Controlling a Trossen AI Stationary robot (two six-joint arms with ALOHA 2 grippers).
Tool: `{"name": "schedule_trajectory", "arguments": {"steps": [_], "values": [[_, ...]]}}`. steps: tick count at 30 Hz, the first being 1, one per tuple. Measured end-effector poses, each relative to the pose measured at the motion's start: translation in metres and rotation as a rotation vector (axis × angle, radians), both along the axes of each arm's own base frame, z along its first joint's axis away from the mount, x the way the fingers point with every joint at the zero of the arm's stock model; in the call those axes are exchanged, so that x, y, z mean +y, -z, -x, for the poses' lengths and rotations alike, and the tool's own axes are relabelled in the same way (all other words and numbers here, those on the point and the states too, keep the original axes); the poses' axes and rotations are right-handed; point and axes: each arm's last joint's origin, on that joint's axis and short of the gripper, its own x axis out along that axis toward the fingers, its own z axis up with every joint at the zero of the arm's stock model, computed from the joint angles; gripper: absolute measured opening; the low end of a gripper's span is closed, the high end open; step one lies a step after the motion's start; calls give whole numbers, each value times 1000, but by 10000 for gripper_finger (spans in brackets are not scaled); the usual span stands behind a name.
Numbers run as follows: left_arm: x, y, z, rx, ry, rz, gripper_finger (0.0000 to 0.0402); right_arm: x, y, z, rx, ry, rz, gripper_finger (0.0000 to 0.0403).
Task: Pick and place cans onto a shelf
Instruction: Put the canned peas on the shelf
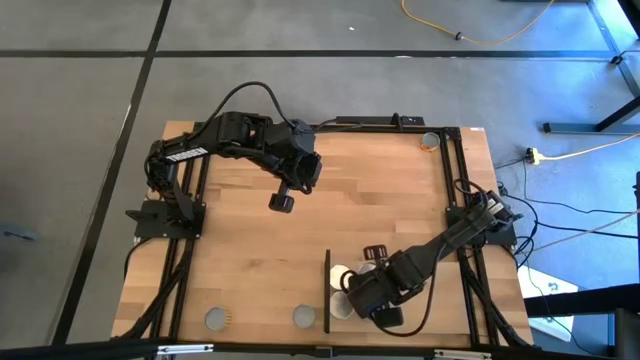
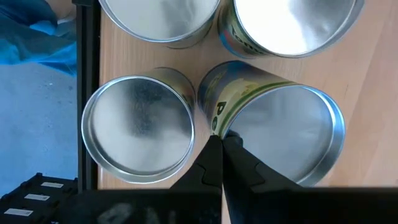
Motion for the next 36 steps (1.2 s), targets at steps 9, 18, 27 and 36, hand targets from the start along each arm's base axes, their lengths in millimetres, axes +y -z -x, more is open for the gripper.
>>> {"name": "schedule_trajectory", "arguments": {"steps": [9, 18, 27, 36], "values": [[0, 0, 0, 0, 1, 0, 1, -2, 7, -5, 40, 38, -12, 0], [0, 0, 0, 0, 4, 6, 1, -4, 8, -7, 53, 62, -30, 0], [0, 0, 0, 0, 5, 5, 1, -3, 10, -8, 59, 58, -39, 0], [0, 0, 0, 0, 5, 5, 1, -3, 10, -9, 47, 36, -44, 16]]}}
